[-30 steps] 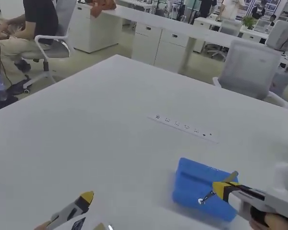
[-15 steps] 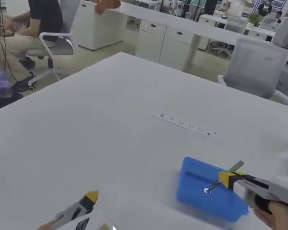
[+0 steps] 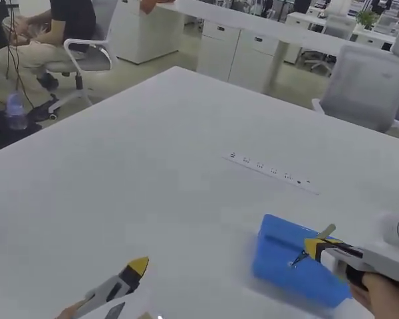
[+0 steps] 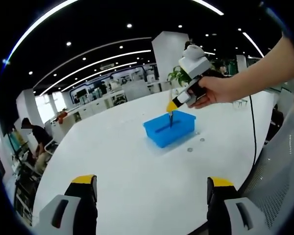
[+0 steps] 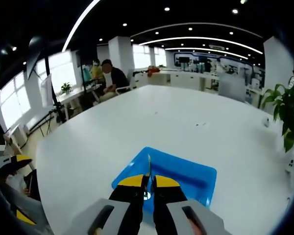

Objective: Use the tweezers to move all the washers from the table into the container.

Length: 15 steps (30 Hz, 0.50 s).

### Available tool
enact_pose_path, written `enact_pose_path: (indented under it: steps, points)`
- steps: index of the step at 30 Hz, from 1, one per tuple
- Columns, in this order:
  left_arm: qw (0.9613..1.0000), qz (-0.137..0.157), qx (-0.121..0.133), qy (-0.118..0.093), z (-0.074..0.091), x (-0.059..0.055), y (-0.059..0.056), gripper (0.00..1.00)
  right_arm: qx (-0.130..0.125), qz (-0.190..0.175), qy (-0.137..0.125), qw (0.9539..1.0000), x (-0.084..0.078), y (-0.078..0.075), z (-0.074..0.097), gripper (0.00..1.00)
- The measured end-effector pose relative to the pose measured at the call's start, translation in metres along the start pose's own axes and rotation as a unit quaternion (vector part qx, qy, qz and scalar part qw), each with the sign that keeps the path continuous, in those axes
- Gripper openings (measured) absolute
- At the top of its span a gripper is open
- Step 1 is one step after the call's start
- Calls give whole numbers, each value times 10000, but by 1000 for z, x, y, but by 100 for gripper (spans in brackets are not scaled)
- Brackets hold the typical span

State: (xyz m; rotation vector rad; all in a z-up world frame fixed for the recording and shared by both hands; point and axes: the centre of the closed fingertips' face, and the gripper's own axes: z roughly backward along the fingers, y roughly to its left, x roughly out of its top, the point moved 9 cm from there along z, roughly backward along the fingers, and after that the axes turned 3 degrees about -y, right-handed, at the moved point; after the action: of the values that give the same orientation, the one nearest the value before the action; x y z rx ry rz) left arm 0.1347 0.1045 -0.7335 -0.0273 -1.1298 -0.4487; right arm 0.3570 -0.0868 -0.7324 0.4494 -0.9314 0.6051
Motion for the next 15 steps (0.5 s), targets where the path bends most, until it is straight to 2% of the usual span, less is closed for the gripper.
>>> enact_pose_path:
  steps: [5,8,15]
  points:
    - [10000,39,-22,-27,0,0,-1,97,11,-53,80,10000,-4,0,-6,2]
    - [10000,18,-22,-7,-1,0,-1,98,-39,2,37,10000,-5,1,-9,2]
    - [10000,-14,0,58,-1,-1,-1,97,-62,0,159,9999,-10,4,-17,2]
